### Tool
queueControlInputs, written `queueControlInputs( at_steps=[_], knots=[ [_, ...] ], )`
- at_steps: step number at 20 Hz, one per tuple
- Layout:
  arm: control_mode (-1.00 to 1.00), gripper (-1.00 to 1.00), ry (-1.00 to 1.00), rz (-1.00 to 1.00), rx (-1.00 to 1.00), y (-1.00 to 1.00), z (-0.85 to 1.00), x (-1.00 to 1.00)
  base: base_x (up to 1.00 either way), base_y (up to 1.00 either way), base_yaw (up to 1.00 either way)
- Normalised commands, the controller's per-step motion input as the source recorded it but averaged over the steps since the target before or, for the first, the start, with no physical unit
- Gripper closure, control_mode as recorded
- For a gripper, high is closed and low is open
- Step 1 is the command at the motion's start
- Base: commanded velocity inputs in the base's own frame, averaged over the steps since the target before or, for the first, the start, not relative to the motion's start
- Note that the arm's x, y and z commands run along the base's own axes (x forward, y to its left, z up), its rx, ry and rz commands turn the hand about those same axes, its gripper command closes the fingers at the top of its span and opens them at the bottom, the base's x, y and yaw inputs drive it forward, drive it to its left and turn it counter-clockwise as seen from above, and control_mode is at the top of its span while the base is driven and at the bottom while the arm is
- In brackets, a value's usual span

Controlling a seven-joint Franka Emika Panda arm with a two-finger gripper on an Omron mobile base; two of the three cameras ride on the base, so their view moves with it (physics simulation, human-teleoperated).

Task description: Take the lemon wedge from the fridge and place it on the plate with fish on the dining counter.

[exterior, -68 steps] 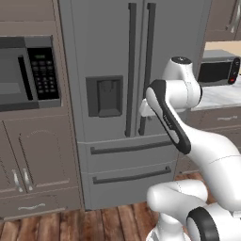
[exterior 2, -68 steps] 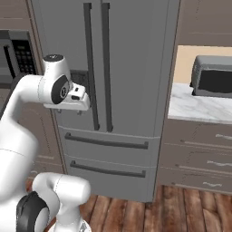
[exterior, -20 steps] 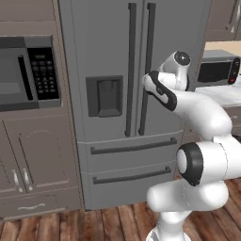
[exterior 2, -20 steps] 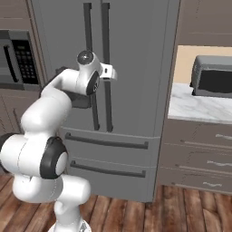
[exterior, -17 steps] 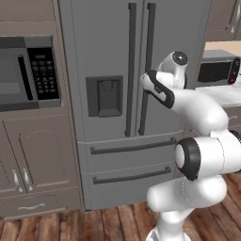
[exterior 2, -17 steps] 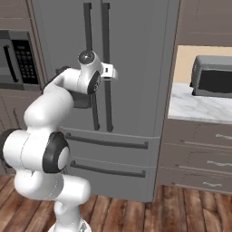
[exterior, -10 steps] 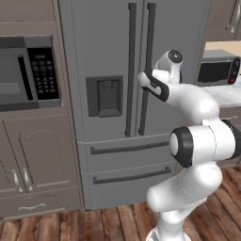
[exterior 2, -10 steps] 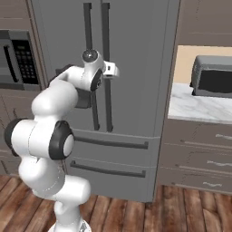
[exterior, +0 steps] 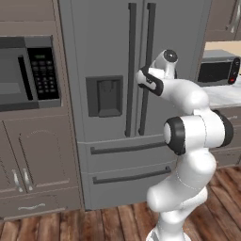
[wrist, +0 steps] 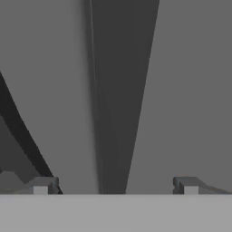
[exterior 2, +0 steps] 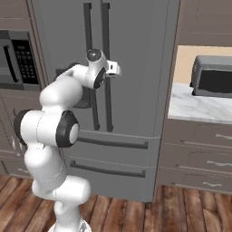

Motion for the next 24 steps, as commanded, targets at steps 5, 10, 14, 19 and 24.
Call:
queueControlInputs(
  at_steps=[5,10,14,19,24],
  knots=[
    [-1.0,-1.0,0.0,0.0,0.0,0.0,-0.1,0.46,0.0,0.0,0.0],
    [-1.0,-1.0,0.0,0.0,0.0,0.0,-0.14,0.39,0.0,0.0,0.0],
    [-1.0,-1.0,-0.01,0.0,0.0,0.0,-0.13,0.34,0.0,0.0,0.0],
    [-1.0,-1.0,-0.03,0.01,0.0,0.0,-0.11,0.3,0.0,0.0,0.0],
    [-1.0,1.0,-0.01,0.0,0.0,0.0,-0.02,0.04,0.0,0.0,0.0]
  ],
)
